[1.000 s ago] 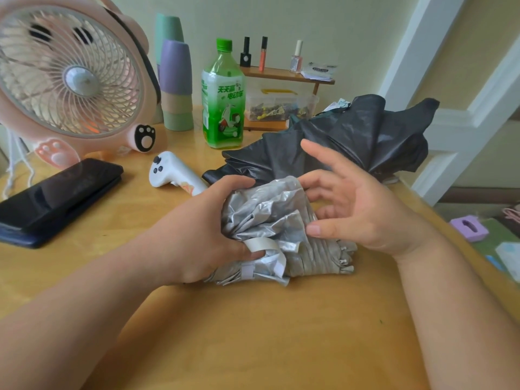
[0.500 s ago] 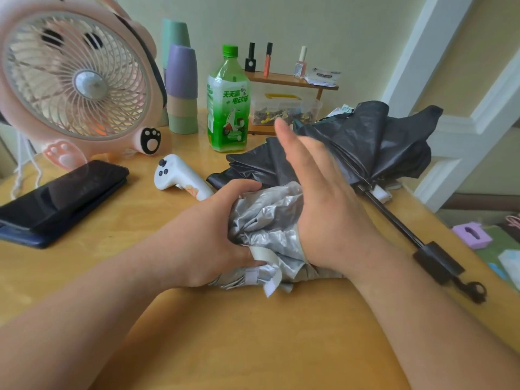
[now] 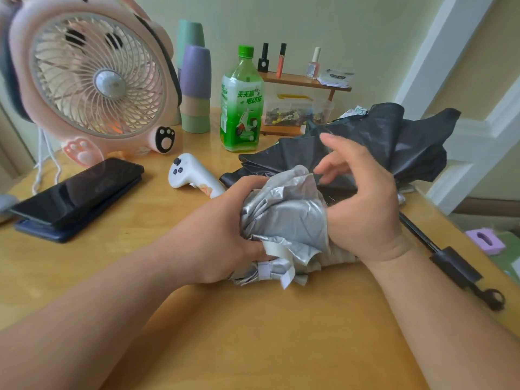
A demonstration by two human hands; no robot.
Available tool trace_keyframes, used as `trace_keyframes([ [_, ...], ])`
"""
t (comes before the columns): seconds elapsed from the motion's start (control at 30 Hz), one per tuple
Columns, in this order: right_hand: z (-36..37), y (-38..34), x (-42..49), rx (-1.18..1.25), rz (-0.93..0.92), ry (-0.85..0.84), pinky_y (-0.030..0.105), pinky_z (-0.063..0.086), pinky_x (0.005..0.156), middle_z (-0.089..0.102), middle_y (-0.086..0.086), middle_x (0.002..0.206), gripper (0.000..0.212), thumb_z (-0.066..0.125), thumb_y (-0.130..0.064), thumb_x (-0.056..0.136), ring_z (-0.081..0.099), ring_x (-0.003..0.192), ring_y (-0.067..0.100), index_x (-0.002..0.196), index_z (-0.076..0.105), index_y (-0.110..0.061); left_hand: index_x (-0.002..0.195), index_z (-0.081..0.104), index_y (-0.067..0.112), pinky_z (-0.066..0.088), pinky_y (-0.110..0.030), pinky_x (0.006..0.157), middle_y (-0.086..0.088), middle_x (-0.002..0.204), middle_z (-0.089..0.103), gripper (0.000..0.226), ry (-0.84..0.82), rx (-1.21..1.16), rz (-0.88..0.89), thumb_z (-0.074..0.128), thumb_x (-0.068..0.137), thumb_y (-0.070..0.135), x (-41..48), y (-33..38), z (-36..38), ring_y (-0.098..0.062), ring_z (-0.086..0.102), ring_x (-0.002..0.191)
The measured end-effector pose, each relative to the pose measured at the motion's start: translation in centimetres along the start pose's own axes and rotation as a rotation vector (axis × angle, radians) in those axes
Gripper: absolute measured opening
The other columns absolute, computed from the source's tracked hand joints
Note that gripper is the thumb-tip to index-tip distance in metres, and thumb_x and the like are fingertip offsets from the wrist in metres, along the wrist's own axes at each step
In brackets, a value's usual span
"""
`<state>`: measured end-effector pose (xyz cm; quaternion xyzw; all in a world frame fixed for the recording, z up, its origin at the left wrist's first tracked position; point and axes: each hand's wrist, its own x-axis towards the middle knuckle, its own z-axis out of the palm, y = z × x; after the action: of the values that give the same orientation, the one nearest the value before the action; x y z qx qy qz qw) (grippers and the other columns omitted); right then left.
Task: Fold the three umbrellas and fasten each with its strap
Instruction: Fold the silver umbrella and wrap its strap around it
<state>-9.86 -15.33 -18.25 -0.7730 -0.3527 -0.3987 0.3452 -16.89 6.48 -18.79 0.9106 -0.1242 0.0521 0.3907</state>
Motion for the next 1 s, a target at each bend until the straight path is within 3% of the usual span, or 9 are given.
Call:
trace_keyframes([
  [0.13, -0.7, 0.3, -0.4, 0.23, 0.429, -0.065, 0.027, 0.057, 0.074, 0.068, 0.0, 0.094, 0.078, 0.095, -0.037, 0.066, 0.067, 0.078, 0.019, 0.132, 0.056, -0.028, 0.131, 0.036, 0.053, 0.05, -0.018, 0.081, 0.031, 0.103, 0.063, 0.077, 0.019, -0.009, 0.009, 0.081, 0.07, 0.042, -0.1, 0.0, 0.1, 0.005, 0.062, 0.094],
  [0.2, -1.1, 0.7, -0.7, 0.352, 0.68, -0.34, 0.034, 0.059, 0.083, 0.074, 0.0, 0.097, 0.075, 0.087, -0.05, 0.068, 0.072, 0.086, 0.013, 0.134, 0.057, -0.029, 0.123, 0.035, 0.058, 0.043, -0.008, 0.069, 0.037, 0.096, 0.059, 0.067, 0.009, 0.004, 0.018, 0.068, 0.067, 0.044, -0.2, 0.3, 0.2, 0.01, 0.06, 0.086],
  [0.27, -1.4, 1.0, -1.2, 0.505, 0.755, -0.581, 0.045, 0.058, 0.093, 0.078, 0.006, 0.106, 0.06, 0.079, -0.043, 0.087, 0.074, 0.101, 0.018, 0.139, 0.056, -0.024, 0.118, 0.035, 0.059, 0.043, -0.008, 0.065, 0.04, 0.094, 0.057, 0.061, 0.008, 0.025, 0.02, 0.067, 0.07, 0.04, -0.3, 0.7, 0.3, 0.011, 0.059, 0.083],
  [0.4, -2.3, 0.5, -1.2, 0.635, 0.769, -0.525, 0.039, 0.047, 0.086, 0.071, 0.024, 0.11, 0.056, 0.046, -0.022, 0.088, 0.067, 0.102, 0.025, 0.142, 0.054, -0.033, 0.116, 0.042, 0.054, 0.048, -0.018, 0.067, 0.027, 0.088, 0.063, 0.051, 0.061, 0.038, -0.001, 0.077, 0.08, 0.042, 0.0, 0.5, 0.6, 0.003, 0.06, 0.081],
  [0.47, -2.5, 0.3, -1.4, 0.617, 0.729, -0.544, 0.038, 0.045, 0.084, 0.066, 0.031, 0.111, 0.055, 0.05, -0.035, 0.091, 0.066, 0.099, 0.028, 0.146, 0.048, -0.039, 0.117, 0.043, 0.052, 0.048, -0.017, 0.066, 0.025, 0.086, 0.064, 0.05, 0.057, 0.048, -0.014, 0.076, 0.08, 0.042, 0.2, 0.5, 0.6, 0.003, 0.06, 0.079],
  [0.53, -3.0, -0.4, -1.3, 0.514, 0.603, -0.597, 0.033, 0.049, 0.094, 0.065, 0.009, 0.127, 0.081, 0.063, -0.067, 0.085, 0.065, 0.113, 0.018, 0.155, 0.032, -0.04, 0.121, 0.045, 0.049, 0.052, -0.026, 0.075, 0.02, 0.089, 0.067, 0.053, 0.054, 0.049, -0.025, 0.077, 0.079, 0.041, 0.2, 0.5, 0.6, 0.0, 0.062, 0.082],
  [0.63, -3.7, -2.4, -0.4, 0.166, 0.164, -0.593, 0.047, 0.039, 0.116, 0.037, -0.008, 0.157, 0.107, 0.078, -0.077, 0.063, 0.038, 0.146, 0.017, 0.152, 0.037, -0.033, 0.125, 0.046, 0.045, 0.053, -0.032, 0.083, 0.018, 0.097, 0.068, 0.058, 0.054, 0.038, -0.017, 0.079, 0.079, 0.039, 0.2, 0.5, 0.7, -0.005, 0.064, 0.089],
  [0.8, -1.8, -5.9, -0.5, -0.055, -0.311, -0.519, 0.058, 0.027, 0.119, 0.052, 0.012, 0.147, 0.049, 0.089, -0.055, 0.07, 0.042, 0.142, 0.032, 0.09, 0.073, -0.014, 0.118, 0.037, 0.049, 0.042, -0.006, 0.071, 0.035, 0.092, 0.058, 0.053, 0.063, 0.036, 0.001, 0.072, 0.082, 0.032, 0.1, 0.6, 0.9, 0.01, 0.058, 0.083],
  [1.0, -1.4, -4.6, -0.5, 0.004, -0.178, -0.507, 0.052, 0.035, 0.113, 0.056, 0.005, 0.145, 0.018, 0.083, -0.028, 0.084, 0.041, 0.142, 0.025, 0.078, 0.073, -0.014, 0.133, 0.04, 0.042, 0.048, -0.023, 0.086, 0.02, 0.11, 0.065, 0.064, 0.044, 0.038, -0.016, 0.075, 0.081, 0.03, 0.1, 0.5, 0.8, -0.005, 0.063, 0.101],
])
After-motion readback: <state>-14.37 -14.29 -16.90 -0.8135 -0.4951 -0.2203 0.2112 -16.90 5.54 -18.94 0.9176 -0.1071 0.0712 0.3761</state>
